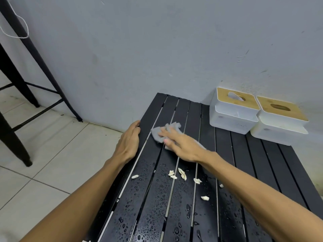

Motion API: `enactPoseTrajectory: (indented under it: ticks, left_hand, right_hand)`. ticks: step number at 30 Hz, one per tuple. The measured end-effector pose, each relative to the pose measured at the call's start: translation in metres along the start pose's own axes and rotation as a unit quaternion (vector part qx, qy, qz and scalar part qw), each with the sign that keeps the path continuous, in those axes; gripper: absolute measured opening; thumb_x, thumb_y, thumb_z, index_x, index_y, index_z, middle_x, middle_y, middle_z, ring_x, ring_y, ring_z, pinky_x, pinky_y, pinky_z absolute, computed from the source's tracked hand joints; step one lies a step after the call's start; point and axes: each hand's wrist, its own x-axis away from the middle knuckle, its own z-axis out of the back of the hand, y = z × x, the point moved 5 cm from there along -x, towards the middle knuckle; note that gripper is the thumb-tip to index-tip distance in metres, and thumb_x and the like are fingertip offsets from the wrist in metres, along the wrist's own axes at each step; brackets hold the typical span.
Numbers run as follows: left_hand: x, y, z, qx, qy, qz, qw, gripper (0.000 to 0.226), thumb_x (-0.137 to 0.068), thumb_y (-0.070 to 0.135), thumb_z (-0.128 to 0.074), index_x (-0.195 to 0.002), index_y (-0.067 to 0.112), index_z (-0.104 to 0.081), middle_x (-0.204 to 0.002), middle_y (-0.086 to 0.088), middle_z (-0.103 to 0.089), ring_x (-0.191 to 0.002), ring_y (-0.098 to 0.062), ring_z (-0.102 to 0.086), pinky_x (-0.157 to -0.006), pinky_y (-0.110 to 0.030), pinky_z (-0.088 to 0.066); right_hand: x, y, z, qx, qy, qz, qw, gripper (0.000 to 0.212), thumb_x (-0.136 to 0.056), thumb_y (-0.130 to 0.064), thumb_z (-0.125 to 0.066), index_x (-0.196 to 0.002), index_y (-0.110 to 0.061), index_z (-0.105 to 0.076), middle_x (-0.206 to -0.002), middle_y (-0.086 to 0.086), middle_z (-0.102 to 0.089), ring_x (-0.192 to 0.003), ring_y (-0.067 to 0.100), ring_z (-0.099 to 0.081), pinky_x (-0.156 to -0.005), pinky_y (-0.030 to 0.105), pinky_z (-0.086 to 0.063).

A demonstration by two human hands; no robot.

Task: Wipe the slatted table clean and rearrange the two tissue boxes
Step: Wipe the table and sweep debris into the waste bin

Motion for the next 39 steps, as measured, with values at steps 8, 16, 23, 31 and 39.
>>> enactPoseTrajectory:
  ticks: [8,16,23,31,39]
  left_hand:
    - [-0.001,0.000,0.012,0.152,-0.042,0.051,0.986,0.059,-0.096,0.042,-0.033,-0.153,0.025,-0.031,-0.155,0.000,-0.037,-0.142,-0.014,-0.035,-0.120,-0.035,-0.023]
    - [-0.002,-0.001,0.015,0.148,-0.067,0.072,0.984,0.054,-0.104,0.034,-0.022,-0.156,0.020,-0.020,-0.157,-0.008,-0.033,-0.143,-0.017,-0.033,-0.108,-0.023,-0.024]
    - [0.001,0.001,0.019,0.162,-0.066,0.073,0.982,0.051,-0.104,0.032,-0.026,-0.151,0.014,-0.031,-0.155,-0.008,-0.037,-0.142,-0.019,-0.035,-0.117,-0.031,-0.022]
    - [0.033,-0.002,0.039,0.120,-0.076,0.045,0.989,0.049,-0.104,0.025,-0.020,-0.144,0.011,-0.045,-0.149,-0.006,-0.047,-0.134,-0.014,-0.044,-0.116,-0.034,-0.030]
    - [0.063,-0.003,0.057,0.105,-0.093,0.053,0.989,0.071,-0.087,0.046,-0.020,-0.146,0.015,-0.043,-0.146,-0.006,-0.051,-0.135,-0.021,-0.044,-0.117,-0.040,-0.027]
  right_hand:
    - [0.014,-0.010,0.002,-0.093,0.110,-0.009,0.990,0.046,-0.107,-0.044,-0.031,-0.147,-0.027,-0.044,-0.159,-0.011,-0.036,-0.150,0.014,-0.027,-0.120,0.035,-0.027]
    - [-0.049,-0.016,-0.014,0.075,0.071,-0.067,0.992,0.032,-0.106,-0.028,-0.028,-0.122,-0.007,-0.047,-0.124,0.016,-0.044,-0.115,0.038,-0.044,-0.104,0.056,-0.039]
    - [-0.001,-0.084,-0.039,0.015,-0.054,0.156,0.986,0.046,-0.108,-0.032,-0.036,-0.151,-0.015,-0.039,-0.164,-0.001,-0.018,-0.153,0.010,-0.002,-0.123,0.022,-0.001]
    - [-0.023,-0.072,-0.045,0.142,-0.035,0.025,0.989,0.067,-0.101,-0.060,-0.025,-0.158,-0.026,-0.017,-0.167,0.009,-0.004,-0.154,0.023,0.007,-0.125,0.043,0.002]
    - [0.018,-0.112,-0.055,-0.023,-0.105,0.133,0.985,0.047,-0.105,-0.047,-0.037,-0.150,-0.032,-0.038,-0.159,-0.001,-0.037,-0.143,-0.003,-0.032,-0.121,0.036,-0.027]
